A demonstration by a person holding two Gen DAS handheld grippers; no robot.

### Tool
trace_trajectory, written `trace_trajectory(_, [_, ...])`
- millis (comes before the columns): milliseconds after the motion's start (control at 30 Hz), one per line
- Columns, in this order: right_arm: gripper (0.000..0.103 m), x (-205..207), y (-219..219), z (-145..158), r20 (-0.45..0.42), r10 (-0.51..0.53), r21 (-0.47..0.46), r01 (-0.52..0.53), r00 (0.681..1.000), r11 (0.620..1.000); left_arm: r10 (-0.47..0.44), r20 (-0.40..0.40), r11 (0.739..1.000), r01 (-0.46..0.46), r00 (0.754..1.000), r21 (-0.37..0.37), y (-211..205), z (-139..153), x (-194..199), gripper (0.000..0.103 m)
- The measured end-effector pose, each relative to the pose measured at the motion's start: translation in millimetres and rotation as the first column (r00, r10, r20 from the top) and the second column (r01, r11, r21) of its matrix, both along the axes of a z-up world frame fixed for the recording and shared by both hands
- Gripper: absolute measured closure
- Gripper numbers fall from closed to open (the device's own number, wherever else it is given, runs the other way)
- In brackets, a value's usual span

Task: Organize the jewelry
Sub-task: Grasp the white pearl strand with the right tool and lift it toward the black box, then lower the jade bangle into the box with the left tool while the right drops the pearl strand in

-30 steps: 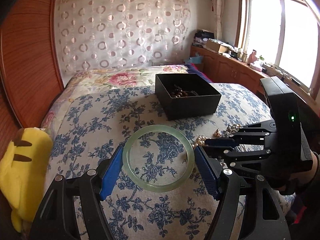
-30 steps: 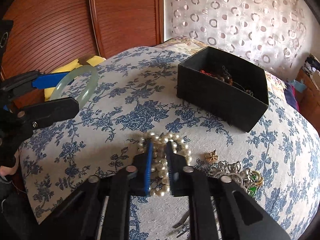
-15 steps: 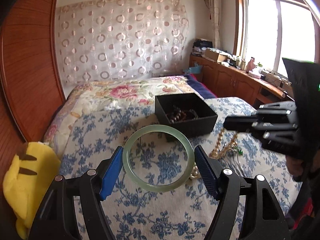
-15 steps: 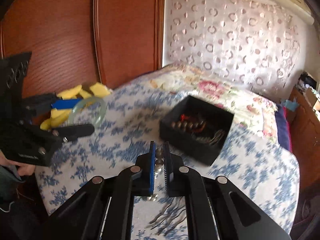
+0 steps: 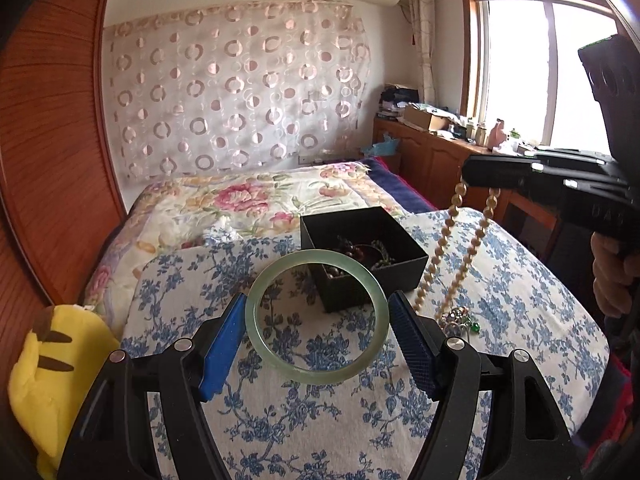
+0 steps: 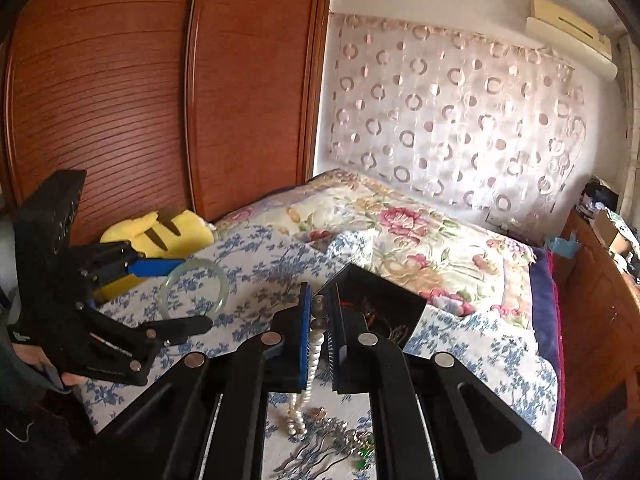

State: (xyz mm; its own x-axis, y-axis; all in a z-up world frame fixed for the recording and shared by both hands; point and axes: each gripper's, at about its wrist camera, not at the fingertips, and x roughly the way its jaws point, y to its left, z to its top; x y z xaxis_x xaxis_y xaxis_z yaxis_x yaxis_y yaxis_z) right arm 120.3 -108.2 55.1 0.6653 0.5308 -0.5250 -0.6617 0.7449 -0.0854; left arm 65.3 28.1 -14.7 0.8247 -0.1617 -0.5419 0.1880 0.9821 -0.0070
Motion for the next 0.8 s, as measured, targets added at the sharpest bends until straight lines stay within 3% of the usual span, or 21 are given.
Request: trace_trajectory(800, [0.095,37.0,-13.1,78.1,0.17,-0.091,0.057,0.083,0.981,0.995,-0.015,-0.008,1.0,0.015,1.0,0.011,-17.7,-4.0,64.0,0.034])
